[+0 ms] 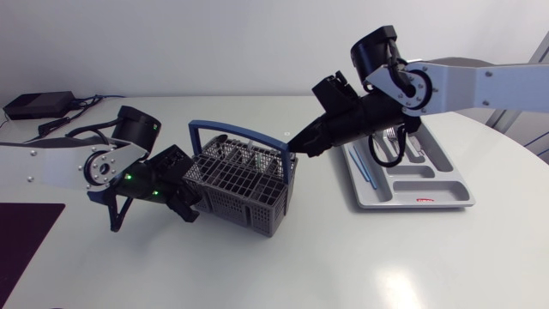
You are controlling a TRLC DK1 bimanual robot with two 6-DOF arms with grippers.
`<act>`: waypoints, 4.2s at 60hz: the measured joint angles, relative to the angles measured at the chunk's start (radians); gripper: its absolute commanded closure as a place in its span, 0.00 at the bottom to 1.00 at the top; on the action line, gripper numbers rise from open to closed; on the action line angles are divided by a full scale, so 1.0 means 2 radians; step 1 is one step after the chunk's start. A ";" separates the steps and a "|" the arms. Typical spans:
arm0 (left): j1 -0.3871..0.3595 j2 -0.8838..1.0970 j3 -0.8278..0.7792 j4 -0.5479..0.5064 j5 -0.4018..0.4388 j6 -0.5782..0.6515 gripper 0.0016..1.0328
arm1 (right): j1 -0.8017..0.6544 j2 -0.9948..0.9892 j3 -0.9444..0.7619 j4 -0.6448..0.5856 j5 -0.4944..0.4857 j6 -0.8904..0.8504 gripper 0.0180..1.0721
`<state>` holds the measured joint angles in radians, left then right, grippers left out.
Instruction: Unload the cutlery basket into the drawer organizer.
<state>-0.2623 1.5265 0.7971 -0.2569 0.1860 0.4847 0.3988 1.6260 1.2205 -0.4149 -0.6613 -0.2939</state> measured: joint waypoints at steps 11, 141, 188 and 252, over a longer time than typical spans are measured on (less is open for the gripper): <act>0.006 0.036 0.027 0.027 0.000 0.005 0.76 | 0.035 -0.060 -0.041 -0.016 0.002 -0.001 0.93; -0.010 -0.165 -0.029 -0.107 0.051 0.085 0.48 | -0.065 0.175 0.108 0.026 0.042 0.026 0.93; -0.067 -0.147 -0.114 -0.007 0.060 0.082 0.48 | -0.028 0.251 0.216 -0.022 0.032 0.031 0.93; 0.095 -0.162 -0.026 0.038 0.027 0.107 0.18 | 0.016 -0.021 -0.091 0.048 0.154 0.022 0.17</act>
<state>-0.0731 1.2034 0.7456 -0.1806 0.2401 0.6983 0.4313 1.5845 1.0393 -0.3187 -0.3542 -0.2508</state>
